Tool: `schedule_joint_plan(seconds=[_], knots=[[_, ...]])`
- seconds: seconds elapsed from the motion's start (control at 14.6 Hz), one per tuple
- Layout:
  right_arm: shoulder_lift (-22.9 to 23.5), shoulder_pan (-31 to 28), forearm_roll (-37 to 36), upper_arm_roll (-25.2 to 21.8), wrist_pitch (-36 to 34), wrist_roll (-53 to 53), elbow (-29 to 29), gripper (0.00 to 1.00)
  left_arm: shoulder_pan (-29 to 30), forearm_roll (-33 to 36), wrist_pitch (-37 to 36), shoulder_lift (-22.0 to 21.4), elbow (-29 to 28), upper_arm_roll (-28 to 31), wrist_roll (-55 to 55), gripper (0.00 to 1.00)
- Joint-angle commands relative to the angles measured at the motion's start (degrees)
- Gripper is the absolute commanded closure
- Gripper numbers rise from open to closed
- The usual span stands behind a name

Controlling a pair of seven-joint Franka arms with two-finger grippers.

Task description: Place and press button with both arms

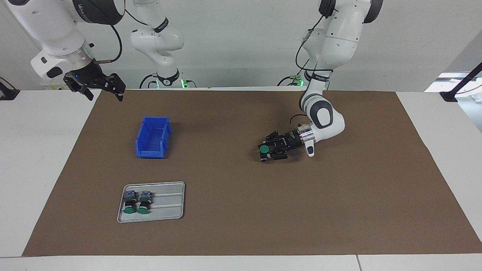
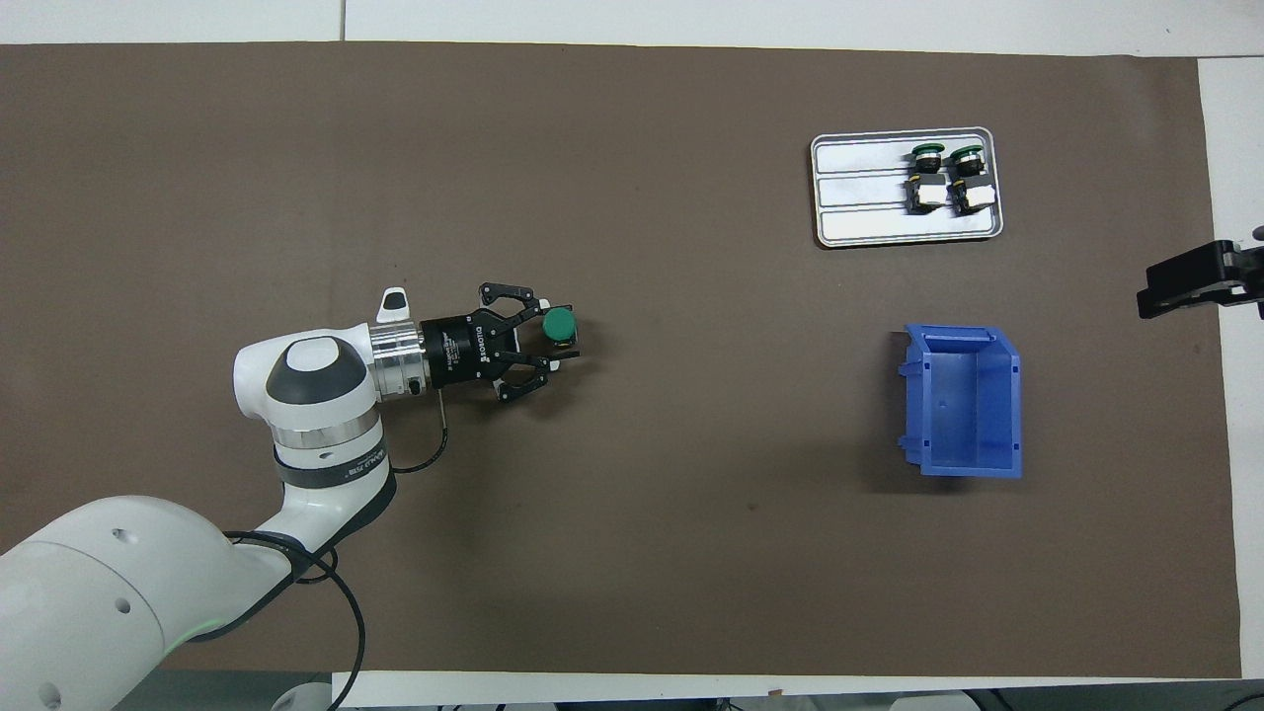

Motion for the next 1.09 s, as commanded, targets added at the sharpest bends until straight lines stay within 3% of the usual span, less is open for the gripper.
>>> schedule_joint_plan(seconds=[0.0,0.2,0.27,0.55,1.02], knots=[[-1.36,-0.05,0.26,-0.07,-0.06,-0.85,-1.41,0.0,-0.69,-0.94,2.4,-2.46,-1.64,0.44,-0.77,0.3],[-1.36,-0.05,0.26,-0.07,-0.06,-0.85,-1.41,0.0,-0.69,-0.76,3.11,-3.43,-1.73,0.44,-2.18,0.13],[-1.36,-0.05,0.26,-0.07,-0.06,-0.85,-1.41,0.0,-0.78,-0.76,3.2,-3.43,-1.55,0.44,-2.7,0.01],[-1.36,-0.05,0.26,-0.07,-0.06,-0.85,-1.41,0.0,-0.69,0.38,3.9,-5.71,-2.34,0.61,-3.23,0.0],[-1.36,-0.05,0.26,-0.07,-0.06,-0.85,-1.41,0.0,0.97,12.4,6.72,-10.45,-3.22,0.7,-4.37,0.0]])
